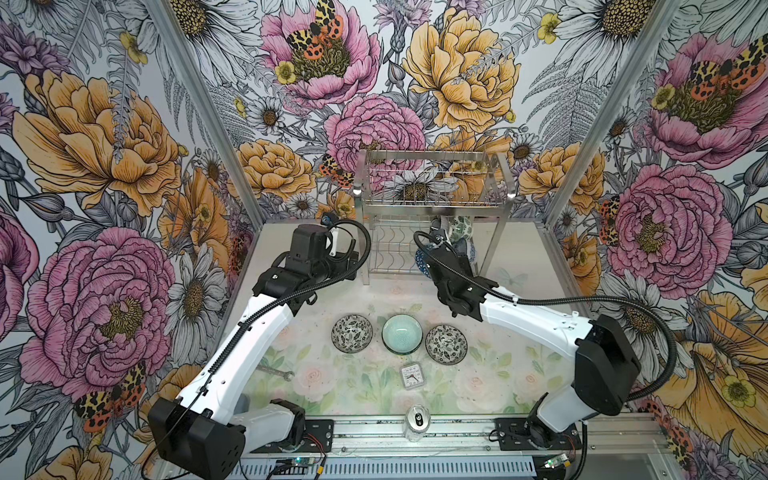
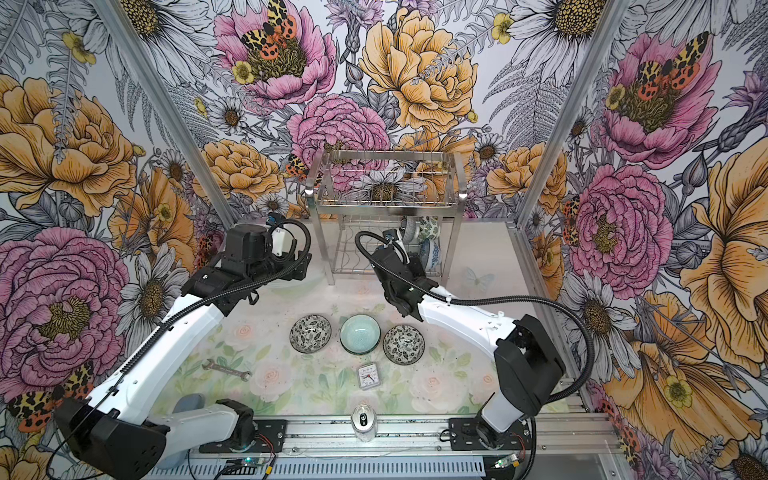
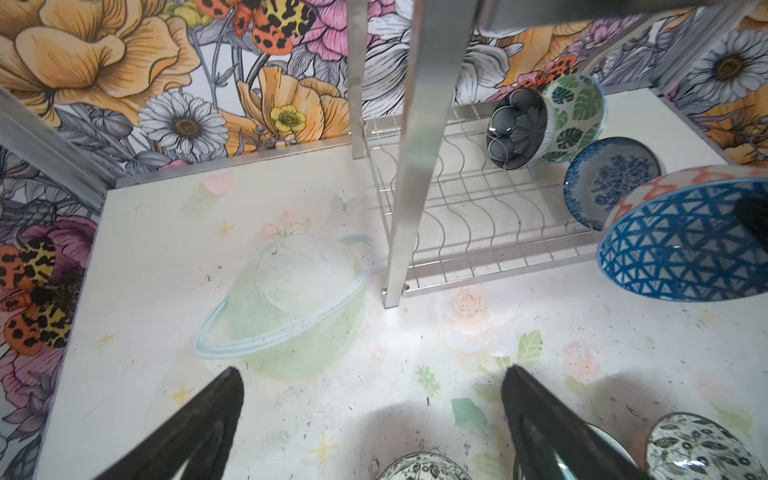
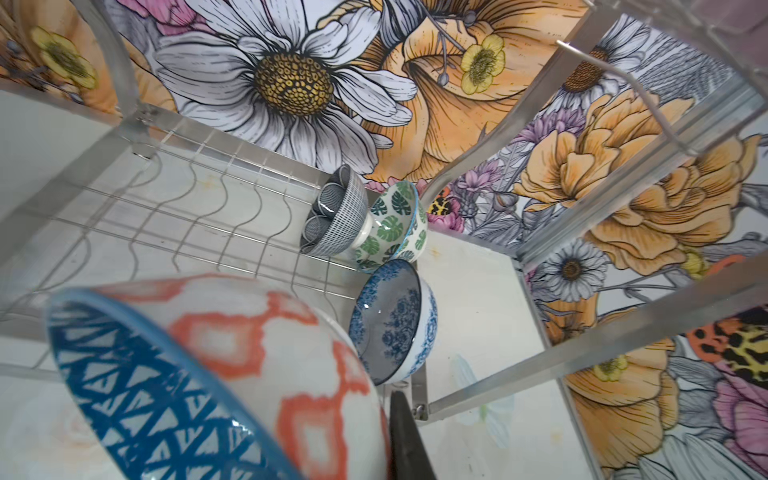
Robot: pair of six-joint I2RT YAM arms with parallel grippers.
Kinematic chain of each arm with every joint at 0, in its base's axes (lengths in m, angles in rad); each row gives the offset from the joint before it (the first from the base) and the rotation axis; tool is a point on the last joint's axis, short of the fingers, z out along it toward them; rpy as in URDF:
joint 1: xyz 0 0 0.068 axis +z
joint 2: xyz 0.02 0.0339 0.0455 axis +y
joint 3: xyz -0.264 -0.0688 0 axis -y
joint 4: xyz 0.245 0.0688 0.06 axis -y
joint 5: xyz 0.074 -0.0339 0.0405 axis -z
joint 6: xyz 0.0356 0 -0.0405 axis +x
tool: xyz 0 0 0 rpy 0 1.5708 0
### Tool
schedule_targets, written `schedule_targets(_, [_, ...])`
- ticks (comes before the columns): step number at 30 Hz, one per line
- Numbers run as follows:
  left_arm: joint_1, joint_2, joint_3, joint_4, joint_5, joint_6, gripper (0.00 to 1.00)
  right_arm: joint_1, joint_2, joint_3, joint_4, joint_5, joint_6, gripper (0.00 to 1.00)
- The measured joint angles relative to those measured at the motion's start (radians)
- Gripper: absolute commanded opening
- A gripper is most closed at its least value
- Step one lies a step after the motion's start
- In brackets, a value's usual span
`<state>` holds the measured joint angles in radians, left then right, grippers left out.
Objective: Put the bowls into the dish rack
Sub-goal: 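Carry the blue triangle bowl to the rack with the right gripper while the left withdraws, then lower the blue triangle bowl into the rack slot beside the navy bowl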
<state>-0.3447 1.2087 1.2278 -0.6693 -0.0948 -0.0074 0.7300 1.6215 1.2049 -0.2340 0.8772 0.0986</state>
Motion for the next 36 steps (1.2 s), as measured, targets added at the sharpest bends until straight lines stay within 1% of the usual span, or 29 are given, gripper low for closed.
schedule_targets(3, [0.009,-0.004,-0.018,0.0,0.006,0.0,0.99,-0.003,0.094,0.053,-0.002,0.1,-0.072,0.0])
schedule_targets(8, [0.009,-0.012,-0.02,0.001,0.018,0.0,0.99,-0.022,0.229,0.13,0.006,0.204,-0.159,0.0])
schedule_targets(12, [0.009,-0.02,-0.02,0.005,0.019,-0.001,0.99,-0.051,0.309,0.166,0.05,0.261,-0.227,0.0])
schedule_targets(16, [0.015,-0.024,-0.02,0.008,0.026,-0.001,0.99,-0.077,0.403,0.193,0.179,0.32,-0.351,0.0])
schedule_targets(22, [0.02,-0.024,-0.02,0.008,0.037,-0.001,0.99,-0.108,0.509,0.247,0.291,0.354,-0.478,0.0])
schedule_targets(25, [0.022,-0.024,-0.02,0.008,0.041,-0.001,0.99,-0.122,0.542,0.285,0.32,0.361,-0.511,0.0])
schedule_targets(31, [0.029,-0.024,-0.02,0.008,0.059,-0.002,0.99,-0.138,0.595,0.362,0.333,0.367,-0.534,0.0])
schedule_targets(36, [0.029,-0.024,-0.02,0.008,0.063,-0.002,0.99,-0.14,0.631,0.395,0.285,0.376,-0.505,0.0])
